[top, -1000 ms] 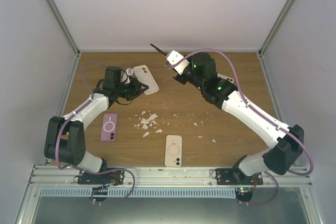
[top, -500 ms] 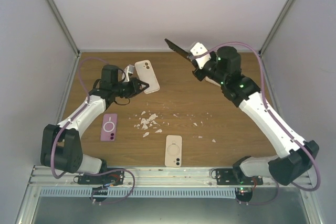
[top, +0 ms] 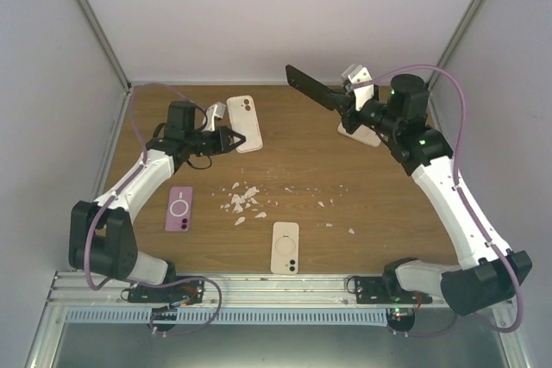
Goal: Take the phone out of the phone case
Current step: Place the phone case at the center of the board.
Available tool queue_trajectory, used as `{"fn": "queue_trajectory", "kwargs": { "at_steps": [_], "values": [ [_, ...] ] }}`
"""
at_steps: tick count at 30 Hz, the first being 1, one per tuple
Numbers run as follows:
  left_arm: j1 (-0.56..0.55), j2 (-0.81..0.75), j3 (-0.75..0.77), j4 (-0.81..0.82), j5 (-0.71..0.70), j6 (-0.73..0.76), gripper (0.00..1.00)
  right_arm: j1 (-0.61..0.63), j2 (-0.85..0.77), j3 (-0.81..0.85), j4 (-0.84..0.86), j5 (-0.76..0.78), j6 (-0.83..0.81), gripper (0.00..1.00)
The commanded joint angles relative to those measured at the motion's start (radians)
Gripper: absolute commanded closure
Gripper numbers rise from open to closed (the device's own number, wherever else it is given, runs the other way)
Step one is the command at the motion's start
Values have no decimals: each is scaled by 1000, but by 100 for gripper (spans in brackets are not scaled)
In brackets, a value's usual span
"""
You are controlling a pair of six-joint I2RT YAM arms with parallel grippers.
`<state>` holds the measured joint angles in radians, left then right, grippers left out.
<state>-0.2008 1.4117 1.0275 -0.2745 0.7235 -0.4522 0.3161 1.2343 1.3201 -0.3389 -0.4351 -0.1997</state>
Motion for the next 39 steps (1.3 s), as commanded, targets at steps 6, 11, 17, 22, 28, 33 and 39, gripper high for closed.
{"fn": "queue_trajectory", "kwargs": {
  "at_steps": [6, 11, 17, 22, 28, 33, 39],
  "values": [
    [10, 161, 123, -7, 26, 119, 100, -46, -44, -38, 59, -109, 71, 99],
    [27, 307, 248, -116, 46, 236, 100, -53, -45, -61, 66, -113, 73, 100],
    [85, 458, 364, -181, 93, 298, 100, -55, -42, -85, 72, -119, 72, 100],
    [150, 534, 415, -255, 118, 335, 100, -54, -42, -104, 73, -120, 71, 100],
    [157, 553, 355, -283, 215, 351, 100, -54, -24, -124, 89, -122, 80, 99],
    [106, 554, 295, -206, 244, 272, 100, -58, -10, -119, 96, -104, 90, 100],
    [-6, 584, 274, -148, 232, 205, 100, -79, -27, -152, 109, -86, 95, 99]
  ]
}}
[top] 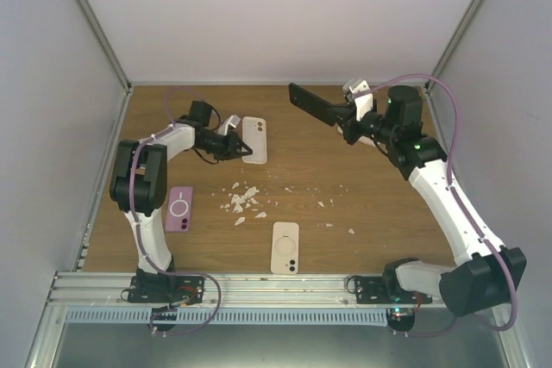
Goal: Take the phone out of the phone case
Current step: Place the phone case at the center of the board.
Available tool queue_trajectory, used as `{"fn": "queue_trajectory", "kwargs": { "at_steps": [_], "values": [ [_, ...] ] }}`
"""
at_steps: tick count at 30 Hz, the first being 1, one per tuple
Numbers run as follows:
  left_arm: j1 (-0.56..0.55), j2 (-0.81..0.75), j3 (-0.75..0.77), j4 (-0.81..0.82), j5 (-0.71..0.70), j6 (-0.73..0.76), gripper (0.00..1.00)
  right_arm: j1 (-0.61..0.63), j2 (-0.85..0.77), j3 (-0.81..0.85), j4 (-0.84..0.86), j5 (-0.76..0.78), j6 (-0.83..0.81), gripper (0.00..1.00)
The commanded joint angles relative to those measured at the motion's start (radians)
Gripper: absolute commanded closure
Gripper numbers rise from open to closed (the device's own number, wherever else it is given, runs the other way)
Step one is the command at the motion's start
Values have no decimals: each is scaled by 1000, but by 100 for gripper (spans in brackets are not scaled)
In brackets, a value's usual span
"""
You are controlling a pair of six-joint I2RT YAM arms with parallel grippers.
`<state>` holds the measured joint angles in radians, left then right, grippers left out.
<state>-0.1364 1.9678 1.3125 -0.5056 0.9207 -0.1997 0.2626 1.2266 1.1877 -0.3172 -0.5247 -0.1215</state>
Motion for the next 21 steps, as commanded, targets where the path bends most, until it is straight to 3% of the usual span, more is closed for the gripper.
{"fn": "queue_trajectory", "kwargs": {
  "at_steps": [1, 14, 21],
  "values": [
    [-95, 35, -12, 89, 33, -57, 100, -30, -23, -27, 91, 3, 19, 100],
    [-168, 145, -7, 185, 22, -199, 96, -47, -7, -43, 101, -5, 24, 100],
    [-183, 180, 11, 178, -26, -217, 75, -48, 19, -40, 102, -11, 27, 99]
  ]
}}
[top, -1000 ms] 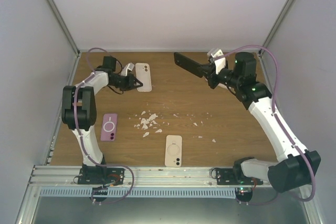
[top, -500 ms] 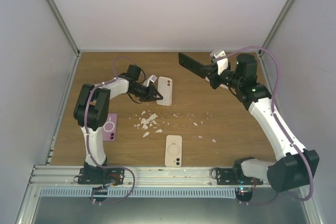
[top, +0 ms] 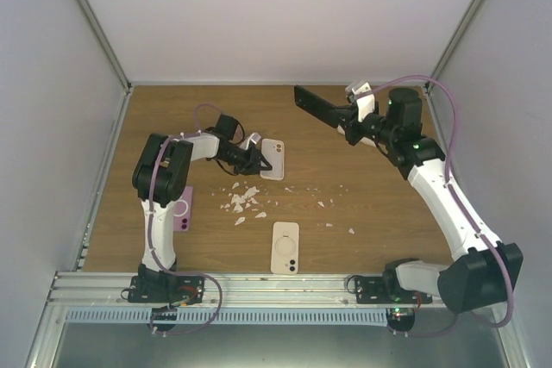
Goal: Take the phone out of the phone case
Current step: Place the phone case at the center of the board.
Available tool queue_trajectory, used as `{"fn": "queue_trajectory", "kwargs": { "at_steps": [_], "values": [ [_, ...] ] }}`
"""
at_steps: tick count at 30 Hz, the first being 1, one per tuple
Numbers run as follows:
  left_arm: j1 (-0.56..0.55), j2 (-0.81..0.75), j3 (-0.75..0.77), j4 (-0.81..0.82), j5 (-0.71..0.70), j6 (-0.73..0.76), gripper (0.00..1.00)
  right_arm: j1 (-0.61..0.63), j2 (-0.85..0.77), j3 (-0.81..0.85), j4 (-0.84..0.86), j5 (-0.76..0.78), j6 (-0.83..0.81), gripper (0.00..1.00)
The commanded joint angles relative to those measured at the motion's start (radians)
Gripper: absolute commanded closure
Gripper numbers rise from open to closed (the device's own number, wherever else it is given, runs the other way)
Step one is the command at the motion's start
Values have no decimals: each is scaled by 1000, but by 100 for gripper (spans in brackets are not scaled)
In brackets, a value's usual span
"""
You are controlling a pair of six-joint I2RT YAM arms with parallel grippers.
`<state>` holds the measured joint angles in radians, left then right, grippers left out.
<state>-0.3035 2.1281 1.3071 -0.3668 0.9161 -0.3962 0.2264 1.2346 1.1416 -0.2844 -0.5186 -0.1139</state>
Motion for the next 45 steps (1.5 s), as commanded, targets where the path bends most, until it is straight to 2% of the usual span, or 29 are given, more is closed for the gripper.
{"fn": "queue_trajectory", "kwargs": {
  "at_steps": [1, 9, 12, 15, 16, 22, 31, 37, 45],
  "values": [
    [-20, 16, 11, 36, -35, -21, 71, -12, 16, 8, 70, -15, 18, 99],
    [-23, -140, -88, 37, -165, -23, 31, -12, 42, 18, 82, 16, 5, 100],
    [-17, -224, -109, 42, -188, -12, 21, -13, 53, 29, 83, 30, -1, 99],
    [-4, -313, -143, 67, -192, -18, 3, -13, 55, 42, 86, 41, -1, 100],
    [-2, -341, -152, 75, -191, -19, 1, -13, 54, 44, 88, 42, -1, 100],
    [13, -509, -173, 132, -196, -32, 1, -6, 51, 92, 87, 66, -14, 100],
    [61, -687, -28, 166, -165, -79, 1, 41, 84, 198, 107, 153, -63, 99],
    [126, -796, -19, 249, -95, -206, 1, 144, 97, 251, 142, 340, -150, 100],
    [211, -909, -180, 451, 12, -472, 1, 354, 183, 315, 209, 654, -323, 100]
  ]
}}
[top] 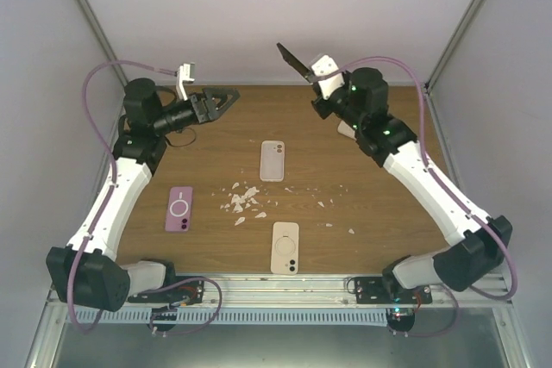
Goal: Take the phone out of the phone case
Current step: Place the phone at the center of the board.
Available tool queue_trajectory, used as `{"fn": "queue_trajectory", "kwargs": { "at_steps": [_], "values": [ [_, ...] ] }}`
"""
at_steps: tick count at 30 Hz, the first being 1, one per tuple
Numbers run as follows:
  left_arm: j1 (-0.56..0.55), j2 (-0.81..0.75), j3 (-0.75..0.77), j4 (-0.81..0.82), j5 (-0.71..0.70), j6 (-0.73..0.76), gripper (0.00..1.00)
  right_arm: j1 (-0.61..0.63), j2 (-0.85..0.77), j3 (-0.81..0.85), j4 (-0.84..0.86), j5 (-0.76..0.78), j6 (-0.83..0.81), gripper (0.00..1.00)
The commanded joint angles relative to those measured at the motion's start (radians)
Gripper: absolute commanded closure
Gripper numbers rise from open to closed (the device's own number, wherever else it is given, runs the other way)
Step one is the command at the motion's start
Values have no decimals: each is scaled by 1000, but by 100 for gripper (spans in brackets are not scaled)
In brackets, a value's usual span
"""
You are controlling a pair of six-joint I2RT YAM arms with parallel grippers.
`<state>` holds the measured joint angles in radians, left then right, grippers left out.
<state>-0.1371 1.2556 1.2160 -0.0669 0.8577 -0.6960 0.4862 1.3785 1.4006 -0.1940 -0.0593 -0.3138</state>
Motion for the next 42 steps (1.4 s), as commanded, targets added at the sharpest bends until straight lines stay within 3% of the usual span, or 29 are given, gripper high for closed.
{"fn": "queue_trajectory", "kwargs": {
  "at_steps": [1, 5, 16, 28, 31, 37, 42],
  "values": [
    [60, -43, -119, 176, 77, -210, 1, 121, 54, 64, 131, 226, -143, 100],
    [112, -65, -190, 263, 91, -323, 1, 223, 101, 76, 189, 330, -237, 100],
    [124, -65, -238, 292, 84, -402, 1, 454, 209, 44, 369, 537, -481, 100],
    [133, -40, -254, 315, 82, -455, 18, 608, 257, -76, 621, 661, -732, 100],
    [134, -27, -263, 330, 78, -471, 29, 632, 263, -90, 652, 674, -762, 99],
    [169, -9, -271, 331, 75, -501, 62, 673, 278, -165, 841, 710, -925, 99],
    [180, -16, -285, 326, 69, -500, 83, 684, 294, -205, 939, 729, -1009, 99]
  ]
}}
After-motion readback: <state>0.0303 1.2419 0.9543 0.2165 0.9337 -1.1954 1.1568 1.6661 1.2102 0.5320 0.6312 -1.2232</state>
